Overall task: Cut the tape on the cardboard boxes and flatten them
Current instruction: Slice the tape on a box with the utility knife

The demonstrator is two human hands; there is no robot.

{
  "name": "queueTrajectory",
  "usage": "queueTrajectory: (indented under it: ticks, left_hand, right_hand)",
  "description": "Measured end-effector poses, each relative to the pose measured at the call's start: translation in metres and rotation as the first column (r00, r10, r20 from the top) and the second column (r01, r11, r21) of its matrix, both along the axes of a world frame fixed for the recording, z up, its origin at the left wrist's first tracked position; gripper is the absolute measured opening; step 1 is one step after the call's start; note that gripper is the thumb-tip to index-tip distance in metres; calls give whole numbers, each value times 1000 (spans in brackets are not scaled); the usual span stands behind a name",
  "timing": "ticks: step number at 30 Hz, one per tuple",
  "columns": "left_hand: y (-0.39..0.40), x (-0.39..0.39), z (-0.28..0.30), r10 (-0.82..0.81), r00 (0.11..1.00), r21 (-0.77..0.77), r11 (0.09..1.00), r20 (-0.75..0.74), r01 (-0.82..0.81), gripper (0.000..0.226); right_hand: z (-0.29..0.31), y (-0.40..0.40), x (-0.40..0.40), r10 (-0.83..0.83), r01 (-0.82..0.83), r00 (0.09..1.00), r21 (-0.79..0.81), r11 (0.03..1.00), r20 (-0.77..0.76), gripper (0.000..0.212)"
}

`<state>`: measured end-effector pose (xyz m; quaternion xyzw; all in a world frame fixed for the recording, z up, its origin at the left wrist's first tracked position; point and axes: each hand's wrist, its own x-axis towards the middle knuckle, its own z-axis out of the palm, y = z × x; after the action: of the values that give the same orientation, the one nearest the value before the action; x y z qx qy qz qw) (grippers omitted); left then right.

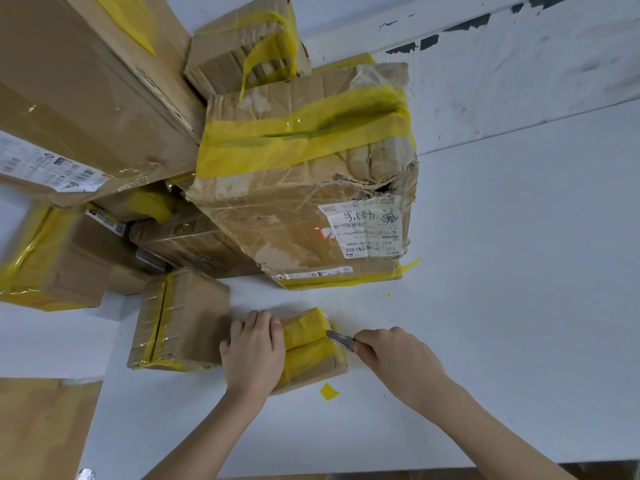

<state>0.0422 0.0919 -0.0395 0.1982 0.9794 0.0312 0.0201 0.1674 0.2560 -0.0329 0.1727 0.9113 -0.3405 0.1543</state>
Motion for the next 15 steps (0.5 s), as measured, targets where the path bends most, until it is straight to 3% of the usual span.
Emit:
queueTrajectory:
  ticks: [7, 15]
  left_hand:
    - [-1, -1, -1, -13, 1000, 17, 1000, 14, 13, 44]
    - [1, -2, -1, 9, 1000, 27, 1000, 22, -9, 51]
  right_hand:
    - [4, 4, -7, -11, 12, 1000, 46, 999, -23, 35]
    - [-4, -6, 3, -160, 160, 987, -6, 987, -33, 30]
